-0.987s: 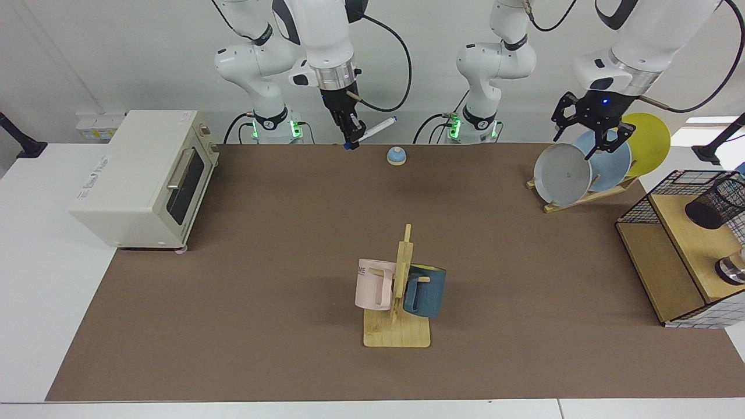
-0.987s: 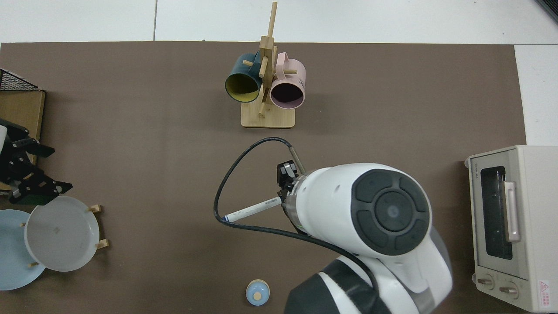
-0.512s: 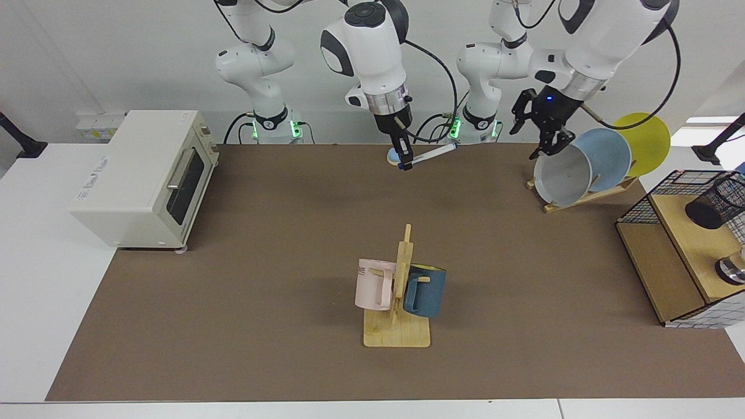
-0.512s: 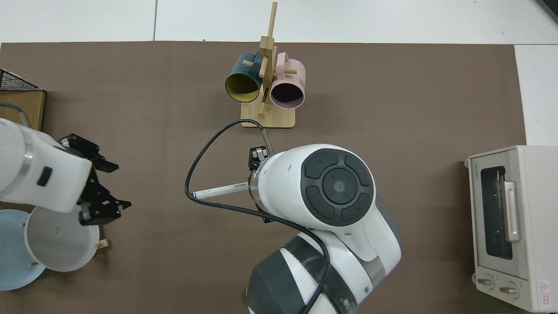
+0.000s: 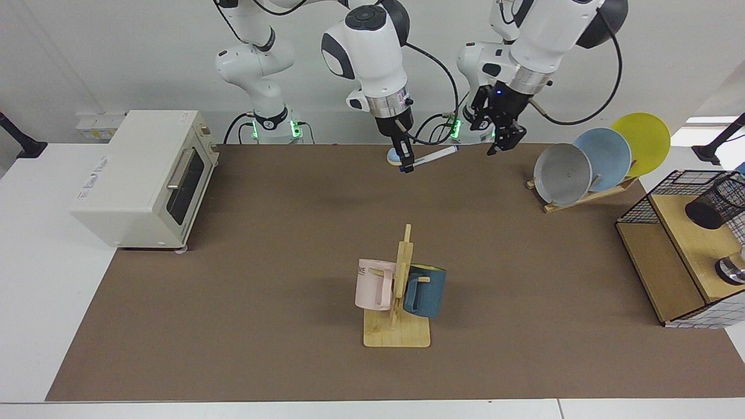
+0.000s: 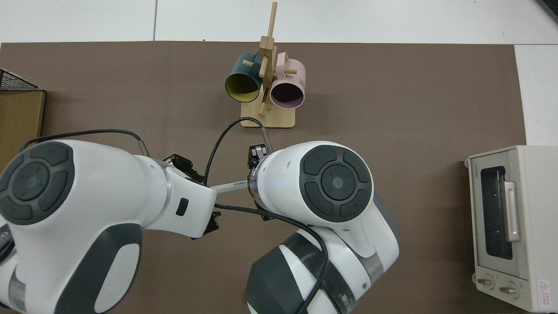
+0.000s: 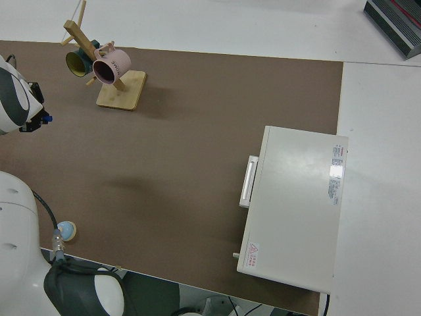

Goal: Put markers into pen holder
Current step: 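Hold the marker with the right gripper while the left gripper reaches it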

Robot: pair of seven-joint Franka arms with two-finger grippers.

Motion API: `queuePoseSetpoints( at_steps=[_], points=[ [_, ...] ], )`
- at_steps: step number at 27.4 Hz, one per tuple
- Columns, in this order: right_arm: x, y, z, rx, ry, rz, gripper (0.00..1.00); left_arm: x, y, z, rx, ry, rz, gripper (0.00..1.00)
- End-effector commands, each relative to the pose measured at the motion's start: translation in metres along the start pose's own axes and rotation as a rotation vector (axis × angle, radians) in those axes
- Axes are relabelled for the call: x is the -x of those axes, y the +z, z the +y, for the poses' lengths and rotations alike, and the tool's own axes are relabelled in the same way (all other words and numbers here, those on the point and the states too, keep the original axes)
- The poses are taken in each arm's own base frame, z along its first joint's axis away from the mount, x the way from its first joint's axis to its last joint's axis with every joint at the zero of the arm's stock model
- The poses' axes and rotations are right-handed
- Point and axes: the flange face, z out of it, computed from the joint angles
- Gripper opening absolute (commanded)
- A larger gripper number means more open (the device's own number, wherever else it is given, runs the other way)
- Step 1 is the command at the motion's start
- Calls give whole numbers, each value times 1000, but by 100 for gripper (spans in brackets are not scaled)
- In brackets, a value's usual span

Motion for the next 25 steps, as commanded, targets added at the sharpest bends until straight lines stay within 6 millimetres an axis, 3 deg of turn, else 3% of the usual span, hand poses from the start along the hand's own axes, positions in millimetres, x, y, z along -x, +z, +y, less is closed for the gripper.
queuePoseSetpoints(
  at_steps=[1, 4, 7, 18, 25],
  points=[
    [4, -2, -7, -31, 21, -25, 0, 0, 5, 3, -5, -19, 47, 75],
    [3, -2, -7, -35, 21, -25, 0, -1, 5, 4, -4, -21, 59, 70],
    [2, -1, -7, -33, 19, -24, 0, -3, 4, 5, -7, -16, 61, 59],
    [0, 6, -5, -24, -7, -16, 0, -12, 2, 10, -27, 2, 67, 55],
    [-6, 6, -7, -22, -12, -13, 0, -9, 2, 7, -31, 9, 64, 44]
  ],
)
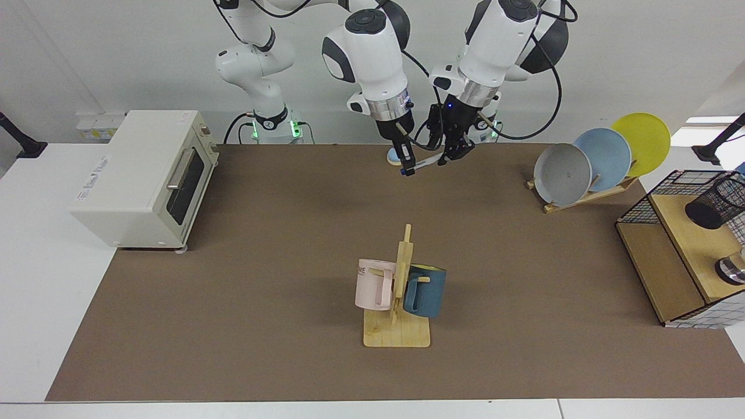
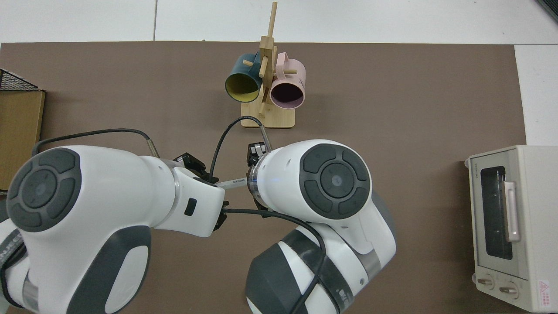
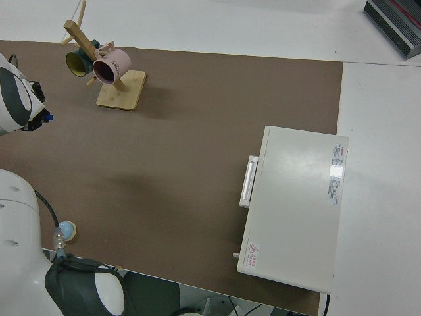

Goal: Put markers into pen holder
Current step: 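Grasp the marker with the left gripper while the right gripper releases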

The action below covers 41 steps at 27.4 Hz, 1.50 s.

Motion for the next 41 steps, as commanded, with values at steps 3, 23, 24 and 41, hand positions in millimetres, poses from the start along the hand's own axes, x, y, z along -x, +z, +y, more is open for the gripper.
queuePoseSetpoints(
  at_steps=[3, 23, 24, 41],
  points=[
    [-6, 1, -5, -11, -8, -6, 0, 4, -2, 2, -12, 10, 2, 24],
    [-23, -3, -12, -8, 7, 1, 90, 17, -1, -7, -28, -8, -50, 0],
    [-27, -5, -12, -7, -6, 5, 100, 18, -2, -8, -28, -9, -50, 0],
    [-127, -41, 1, 152, -648, 50, 100, 58, -9, -44, -105, -114, -151, 0]
  ],
)
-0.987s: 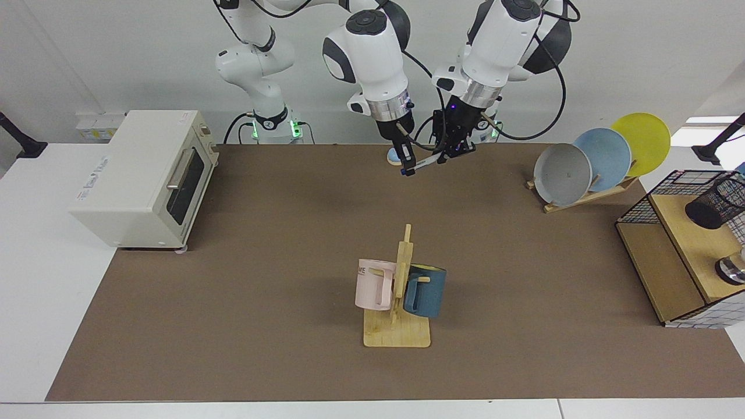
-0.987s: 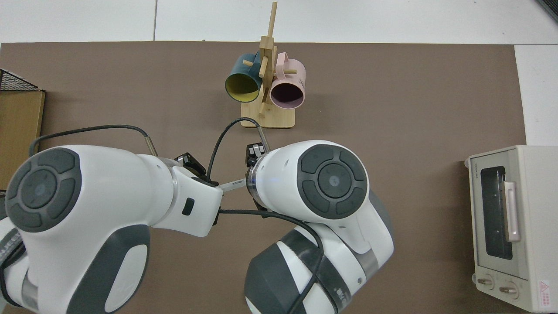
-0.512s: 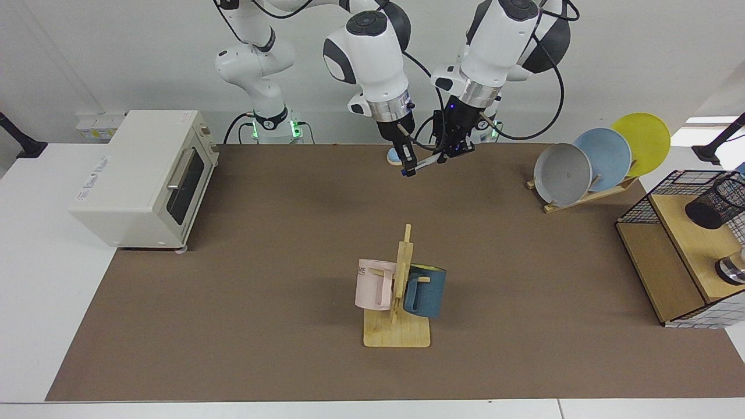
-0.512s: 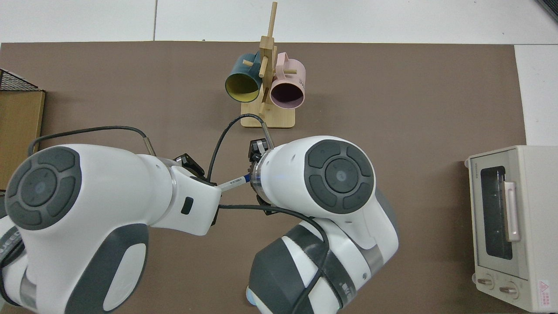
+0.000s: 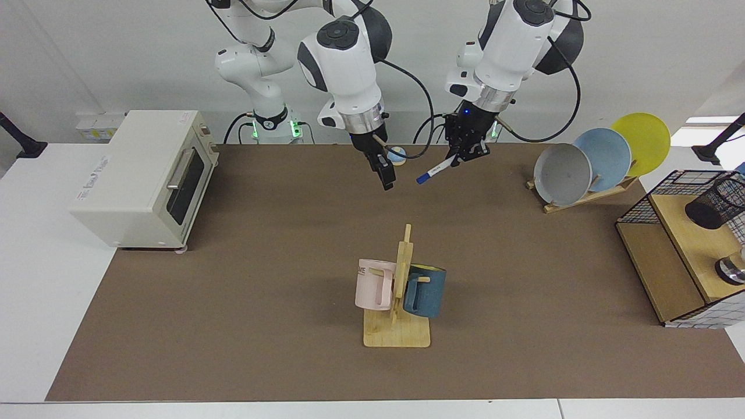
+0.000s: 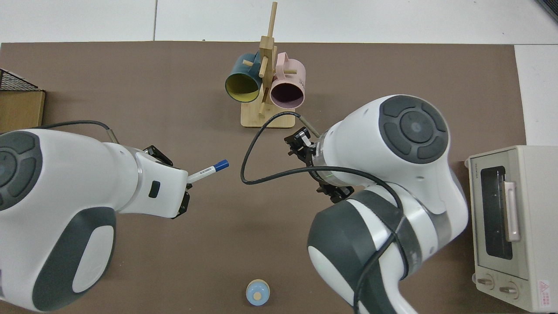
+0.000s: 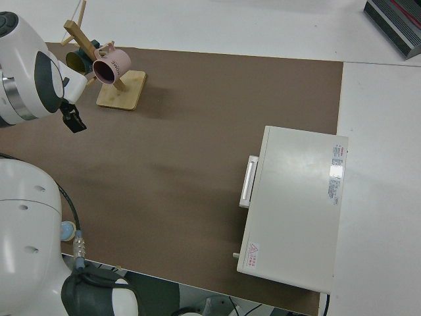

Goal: Put markers into pen holder
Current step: 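Carry the marker away with the left gripper while the right gripper retracts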

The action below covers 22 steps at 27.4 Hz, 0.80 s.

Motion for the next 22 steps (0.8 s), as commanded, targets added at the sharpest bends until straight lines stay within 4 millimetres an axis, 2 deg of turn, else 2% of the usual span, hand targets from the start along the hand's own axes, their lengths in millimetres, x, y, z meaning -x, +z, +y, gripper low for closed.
queuePoseSetpoints(
  at_steps=[1, 4, 9, 13, 16, 22],
  points=[
    [-27, -17, 33, 33, -217, 6, 100, 16, -1, -5, -57, -45, -81, 0],
    [-43, -26, 44, 56, -330, -3, 100, 22, -2, -10, -95, -61, -122, 0],
    [-69, -40, 59, 74, -486, 7, 100, 54, -5, -38, -127, -130, -180, 0],
    [-81, -43, 67, 109, -618, 22, 100, 78, -13, -59, -192, -146, -250, 0],
    [-90, -46, 70, 111, -674, 21, 100, 89, -18, -68, -247, -139, -305, 0],
    [-106, -56, 77, 121, -741, 48, 100, 112, -44, -90, -365, -124, -394, 0]
  ],
)
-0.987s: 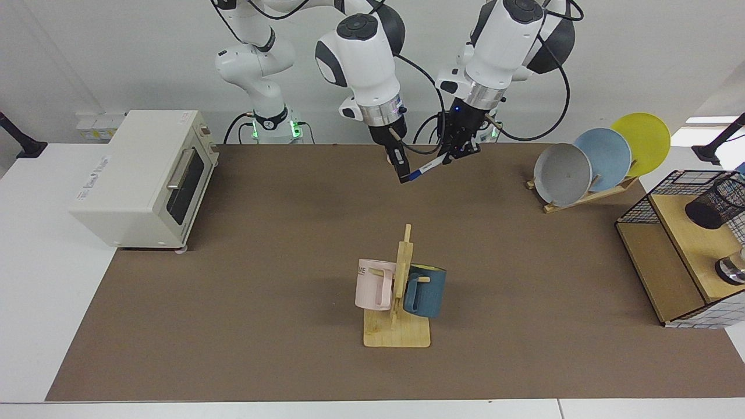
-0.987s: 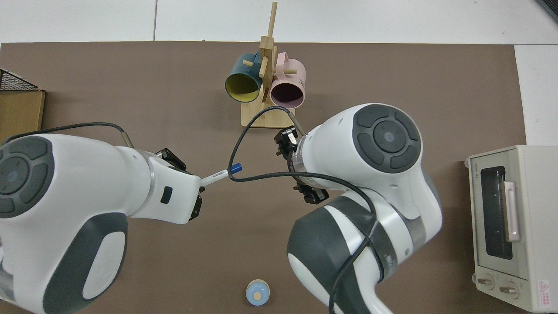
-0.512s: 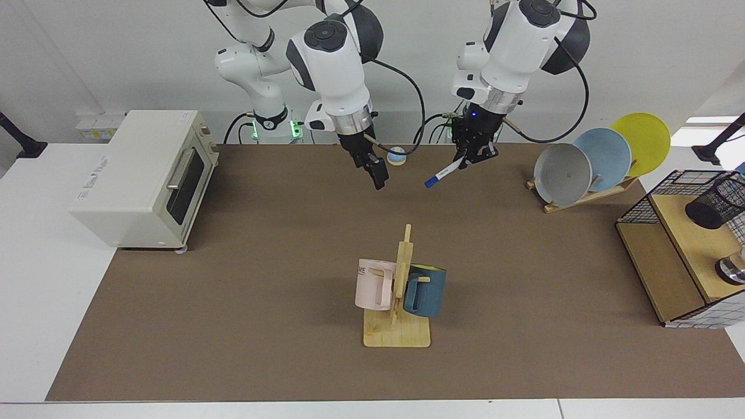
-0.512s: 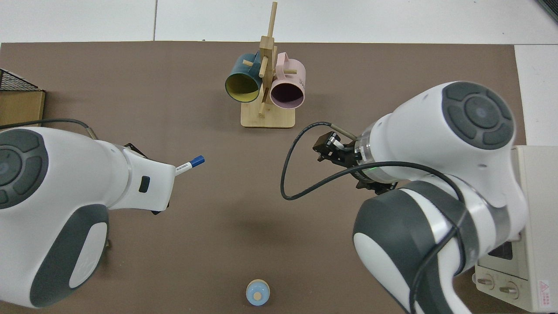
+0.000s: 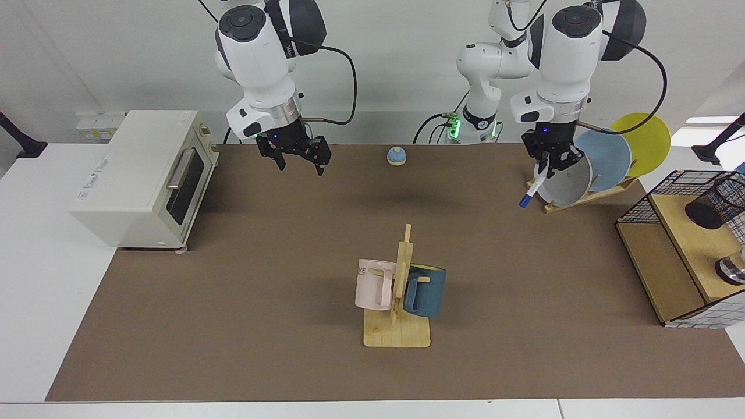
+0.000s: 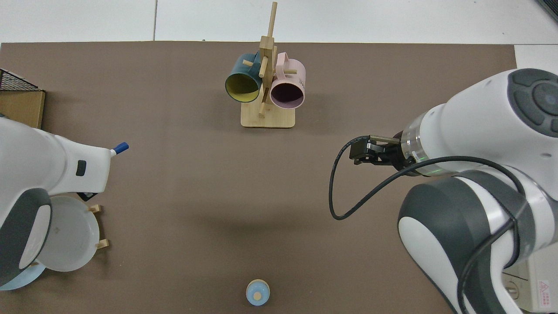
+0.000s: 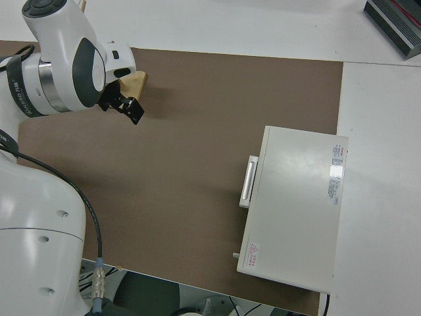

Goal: Put markers into pen holder
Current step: 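Carry the marker away with the left gripper while the right gripper retracts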

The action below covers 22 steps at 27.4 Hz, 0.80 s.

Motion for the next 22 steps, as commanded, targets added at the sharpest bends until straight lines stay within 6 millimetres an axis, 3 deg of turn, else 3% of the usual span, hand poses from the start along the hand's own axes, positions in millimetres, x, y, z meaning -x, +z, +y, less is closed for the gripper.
queuePoseSetpoints(
  at_steps=[1, 10, 16, 22],
  points=[
    [-1, -9, 21, 26, -81, 14, 100, 23, -22, -22, -127, 27, -79, 0],
    [-7, -20, 39, 87, -181, 32, 100, 69, -23, -65, -246, 167, -244, 0],
    [-17, -44, 51, 106, -211, 68, 100, 91, -27, -91, -317, 240, -375, 0],
    [-20, -43, 58, 133, -230, 50, 100, 118, -32, -113, -378, 318, -509, 0]
  ],
)
